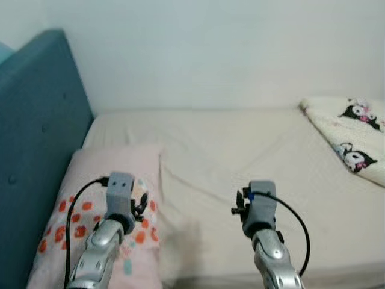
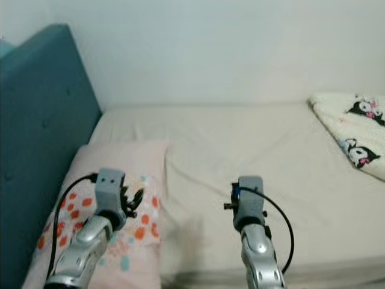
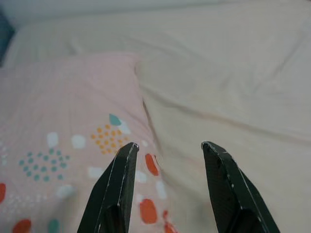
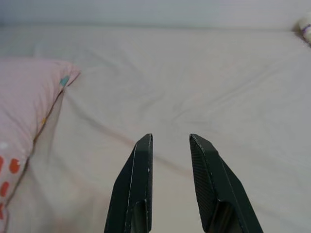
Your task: Clean up the room
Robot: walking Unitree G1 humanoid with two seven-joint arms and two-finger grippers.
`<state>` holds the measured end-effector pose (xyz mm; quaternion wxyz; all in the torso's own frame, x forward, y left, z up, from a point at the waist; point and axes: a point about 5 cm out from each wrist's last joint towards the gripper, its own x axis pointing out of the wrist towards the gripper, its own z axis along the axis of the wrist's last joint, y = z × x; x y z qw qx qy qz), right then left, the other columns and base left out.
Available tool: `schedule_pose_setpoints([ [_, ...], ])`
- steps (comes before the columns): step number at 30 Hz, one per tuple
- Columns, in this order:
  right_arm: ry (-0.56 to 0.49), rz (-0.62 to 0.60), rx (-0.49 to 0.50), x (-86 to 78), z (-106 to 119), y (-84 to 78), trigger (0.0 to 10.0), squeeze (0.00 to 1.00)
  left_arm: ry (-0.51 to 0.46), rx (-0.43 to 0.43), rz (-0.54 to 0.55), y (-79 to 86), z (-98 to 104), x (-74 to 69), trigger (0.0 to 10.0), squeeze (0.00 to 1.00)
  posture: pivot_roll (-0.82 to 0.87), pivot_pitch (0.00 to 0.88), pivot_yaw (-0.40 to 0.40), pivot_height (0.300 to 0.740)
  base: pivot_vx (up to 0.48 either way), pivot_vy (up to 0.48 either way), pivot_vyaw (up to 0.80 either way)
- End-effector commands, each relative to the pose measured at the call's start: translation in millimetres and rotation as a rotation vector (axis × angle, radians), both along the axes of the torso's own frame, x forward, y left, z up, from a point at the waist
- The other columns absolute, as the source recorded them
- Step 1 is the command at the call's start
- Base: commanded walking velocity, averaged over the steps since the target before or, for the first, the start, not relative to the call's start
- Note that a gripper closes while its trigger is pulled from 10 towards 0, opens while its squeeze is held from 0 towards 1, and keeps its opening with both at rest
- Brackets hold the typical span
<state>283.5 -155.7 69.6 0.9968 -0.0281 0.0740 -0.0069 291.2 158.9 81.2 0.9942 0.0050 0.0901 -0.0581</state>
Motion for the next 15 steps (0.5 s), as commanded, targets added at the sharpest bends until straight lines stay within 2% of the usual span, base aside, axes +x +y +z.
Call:
schedule_pose_setpoints([
  [1, 0.024, -0.013, 0.003, -1.8, -3.8, -4.3, 10.0, 0.0, 0.02, 0.004, -0.001, 0.2, -3.5, -2.1, 10.0, 0.0, 0.01, 0.048, -0.022, 0.74, 0.0, -0.48, 0.0],
  [3, 0.025, -0.001, -0.002, -1.1, -3.5, -3.2, 10.0, 0.0, 0.019, 0.003, -0.002, -0.4, -3.3, -1.9, 10.0, 0.0, 0.01, 0.042, -0.02, 0.74, 0.0, -0.48, 0.0],
  [6, 0.027, 0.004, 0.002, -0.8, -3.7, -2.1, 10.0, 0.0, 0.019, 0.003, -0.005, -0.9, -3.3, -1.8, 10.0, 0.0, 0.01, 0.039, -0.018, 0.74, 0.0, -0.48, 0.55],
  [14, 0.033, -0.002, 0.007, -2.2, -4.7, -2.0, 10.0, 0.0, 0.023, 0.005, -0.01, -0.9, -3.8, -3.2, 10.0, 0.0, 0.01, 0.035, -0.016, 0.74, 0.0, -0.48, 0.8],
  [15, 0.033, -0.013, 0.027, -2.2, -4.7, -3.2, 10.0, 0.0, 0.024, 0.006, -0.01, -0.7, -3.6, -3.3, 10.0, 0.0, 0.01, 0.034, -0.015, 0.74, 0.0, -0.48, 0.0],
])
